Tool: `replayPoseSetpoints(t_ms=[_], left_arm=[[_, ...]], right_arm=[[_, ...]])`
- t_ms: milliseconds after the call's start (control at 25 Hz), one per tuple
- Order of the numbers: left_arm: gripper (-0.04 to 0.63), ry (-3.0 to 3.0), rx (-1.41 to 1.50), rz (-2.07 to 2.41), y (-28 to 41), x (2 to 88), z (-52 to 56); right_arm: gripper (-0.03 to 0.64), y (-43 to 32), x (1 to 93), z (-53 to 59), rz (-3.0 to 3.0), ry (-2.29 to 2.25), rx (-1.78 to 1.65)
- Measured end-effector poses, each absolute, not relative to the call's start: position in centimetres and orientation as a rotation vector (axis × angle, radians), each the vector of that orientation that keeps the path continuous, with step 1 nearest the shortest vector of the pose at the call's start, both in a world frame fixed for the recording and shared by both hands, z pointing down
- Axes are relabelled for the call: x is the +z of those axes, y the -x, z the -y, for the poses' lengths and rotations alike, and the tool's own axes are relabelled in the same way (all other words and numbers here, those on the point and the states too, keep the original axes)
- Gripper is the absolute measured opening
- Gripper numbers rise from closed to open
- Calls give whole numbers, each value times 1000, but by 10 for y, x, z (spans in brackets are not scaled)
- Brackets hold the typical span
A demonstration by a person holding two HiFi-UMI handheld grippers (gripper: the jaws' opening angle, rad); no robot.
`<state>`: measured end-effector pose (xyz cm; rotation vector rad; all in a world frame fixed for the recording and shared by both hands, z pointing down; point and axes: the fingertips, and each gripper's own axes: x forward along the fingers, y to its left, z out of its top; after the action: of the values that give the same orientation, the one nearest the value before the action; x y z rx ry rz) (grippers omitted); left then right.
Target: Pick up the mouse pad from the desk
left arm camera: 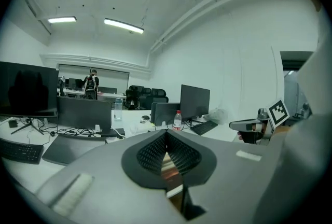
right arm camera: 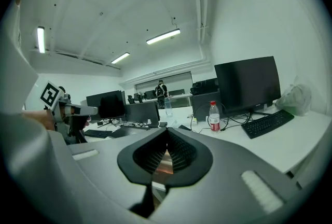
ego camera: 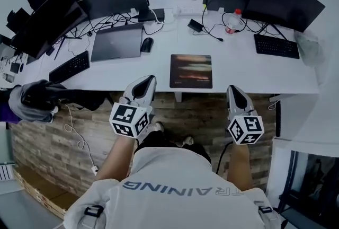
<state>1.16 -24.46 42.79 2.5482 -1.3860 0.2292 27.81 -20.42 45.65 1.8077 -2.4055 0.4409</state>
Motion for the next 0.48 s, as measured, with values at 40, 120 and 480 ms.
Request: replayPoseSetpoints(t_ms=[40, 120, 480], left_arm=[[0, -2553, 226, 1375, -11, 429, 252], [0, -2566, 226, 1342, -10, 433, 268], [0, -2594, 239, 1151, 17, 465, 330]], right_arm=[[14, -274, 457, 211, 2399, -1804, 444], [14, -264, 456, 225, 2384, -1802, 441], [14, -202, 457, 285, 2283, -1829, 424]])
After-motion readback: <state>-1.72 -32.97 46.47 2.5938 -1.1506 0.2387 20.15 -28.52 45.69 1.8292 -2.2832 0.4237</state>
